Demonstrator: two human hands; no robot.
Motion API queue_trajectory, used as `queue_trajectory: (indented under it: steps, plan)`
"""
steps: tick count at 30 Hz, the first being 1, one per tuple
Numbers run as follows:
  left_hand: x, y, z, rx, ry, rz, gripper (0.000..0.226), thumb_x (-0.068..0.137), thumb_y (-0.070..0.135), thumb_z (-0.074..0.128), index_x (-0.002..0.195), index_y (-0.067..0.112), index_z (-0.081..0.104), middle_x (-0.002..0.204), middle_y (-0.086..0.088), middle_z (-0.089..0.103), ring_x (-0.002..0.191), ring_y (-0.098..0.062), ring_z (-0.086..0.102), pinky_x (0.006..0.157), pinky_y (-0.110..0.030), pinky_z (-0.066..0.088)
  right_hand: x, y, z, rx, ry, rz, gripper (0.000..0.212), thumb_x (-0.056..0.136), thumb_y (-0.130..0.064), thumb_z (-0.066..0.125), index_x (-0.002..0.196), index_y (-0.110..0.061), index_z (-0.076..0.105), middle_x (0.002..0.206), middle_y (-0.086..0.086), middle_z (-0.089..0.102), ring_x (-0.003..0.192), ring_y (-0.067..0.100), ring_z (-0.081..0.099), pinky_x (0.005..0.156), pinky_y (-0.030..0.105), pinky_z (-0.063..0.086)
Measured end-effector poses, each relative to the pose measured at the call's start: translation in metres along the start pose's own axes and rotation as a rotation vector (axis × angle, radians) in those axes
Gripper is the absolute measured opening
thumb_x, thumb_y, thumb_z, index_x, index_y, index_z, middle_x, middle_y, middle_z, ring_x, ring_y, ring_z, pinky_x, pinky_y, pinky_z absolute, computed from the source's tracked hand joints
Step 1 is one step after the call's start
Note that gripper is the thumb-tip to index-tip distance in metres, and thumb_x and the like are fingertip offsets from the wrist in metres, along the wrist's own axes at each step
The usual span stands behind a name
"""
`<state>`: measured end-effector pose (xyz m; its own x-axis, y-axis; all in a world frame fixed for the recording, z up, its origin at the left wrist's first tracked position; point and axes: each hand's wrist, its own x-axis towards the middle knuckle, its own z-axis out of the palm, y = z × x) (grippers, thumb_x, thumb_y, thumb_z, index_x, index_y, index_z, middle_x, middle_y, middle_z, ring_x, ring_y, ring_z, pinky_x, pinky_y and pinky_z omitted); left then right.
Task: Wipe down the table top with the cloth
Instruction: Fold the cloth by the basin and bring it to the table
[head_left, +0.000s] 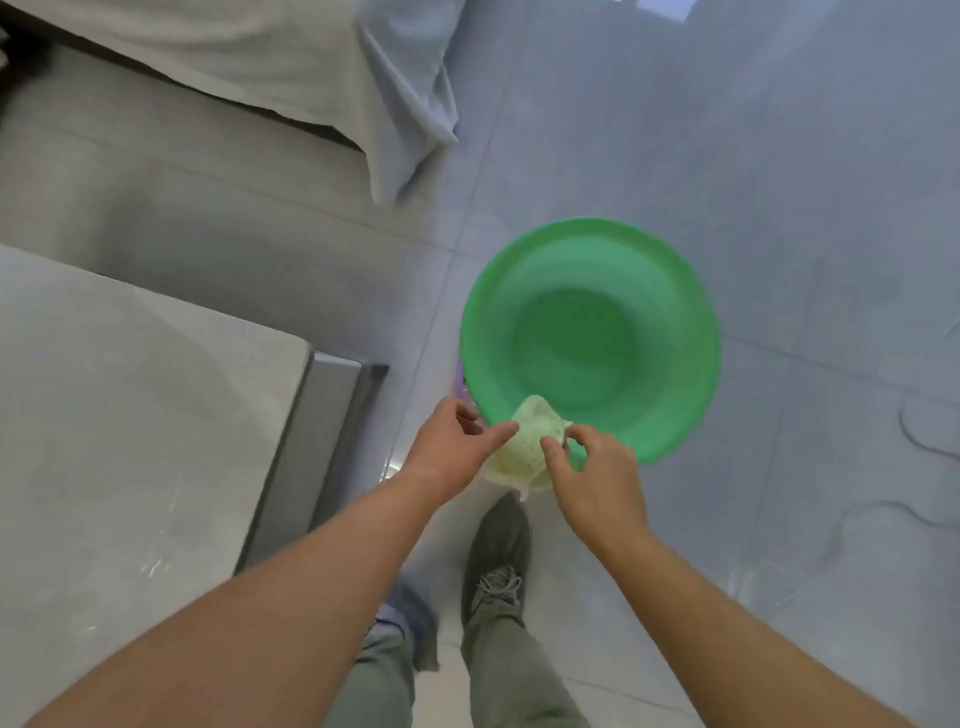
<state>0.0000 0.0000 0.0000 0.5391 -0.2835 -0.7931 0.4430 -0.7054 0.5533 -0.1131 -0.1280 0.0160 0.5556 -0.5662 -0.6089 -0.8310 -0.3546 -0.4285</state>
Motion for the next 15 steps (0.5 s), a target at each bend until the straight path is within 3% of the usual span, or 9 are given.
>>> queue_trajectory:
  steps: [2, 5, 7, 11, 15]
  plan:
    - [0.012, -0.006, 0.012, -0.075, 0.010, -0.035, 0.046, 0.073, 0.042, 0.085, 0.100, 0.019, 0.055, 0.097, 0.003, 0.066, 0.090, -0.010, 0.065, 0.080, -0.026, 0.053, 0.008, 0.000, 0.012, -0.035, 0.077, 0.075, 0.043, 0.095, -0.053, 0.051, 0.119, -0.019, 0.063, 0.109, 0.003, 0.065, 0.113, 0.028, 0.050, 0.092, 0.044, 0.046]
    - [0.017, -0.016, 0.028, -0.222, 0.020, -0.039, 0.032, 0.074, 0.032, 0.086, 0.090, 0.023, 0.060, 0.090, 0.003, 0.071, 0.073, -0.002, 0.068, 0.063, -0.015, 0.052, 0.011, -0.001, 0.025, -0.026, 0.141, 0.095, 0.035, 0.094, -0.050, 0.054, 0.112, -0.021, 0.058, 0.091, -0.004, 0.052, 0.106, 0.028, 0.051, 0.092, 0.042, 0.041]
    - [0.016, -0.019, 0.033, -0.273, 0.029, -0.043, 0.029, 0.075, 0.030, 0.086, 0.089, 0.019, 0.064, 0.088, -0.001, 0.073, 0.067, -0.003, 0.069, 0.061, -0.017, 0.054, 0.011, 0.002, 0.031, 0.057, 0.167, 0.101, 0.026, 0.092, -0.048, 0.059, 0.106, -0.026, 0.056, 0.093, -0.007, 0.054, 0.103, 0.025, 0.053, 0.094, 0.044, 0.040]
    - [0.012, -0.023, 0.026, -0.190, 0.040, -0.080, 0.043, 0.077, 0.043, 0.082, 0.088, 0.005, 0.064, 0.085, -0.011, 0.071, 0.071, -0.017, 0.063, 0.068, -0.034, 0.054, 0.009, -0.001, 0.032, 0.333, 0.161, 0.103, 0.021, 0.089, -0.031, 0.071, 0.102, -0.027, 0.054, 0.101, -0.011, 0.062, 0.099, 0.016, 0.060, 0.090, 0.043, 0.051]
    - [-0.005, -0.025, 0.011, -0.328, -0.027, -0.089, 0.031, 0.083, 0.038, 0.077, 0.092, 0.010, 0.068, 0.089, -0.009, 0.074, 0.077, -0.021, 0.070, 0.063, -0.024, 0.054, 0.006, -0.018, 0.027, 0.528, 0.165, 0.147, 0.020, 0.088, -0.013, 0.072, 0.096, -0.025, 0.058, 0.097, -0.007, 0.064, 0.093, 0.019, 0.066, 0.080, 0.036, 0.057]
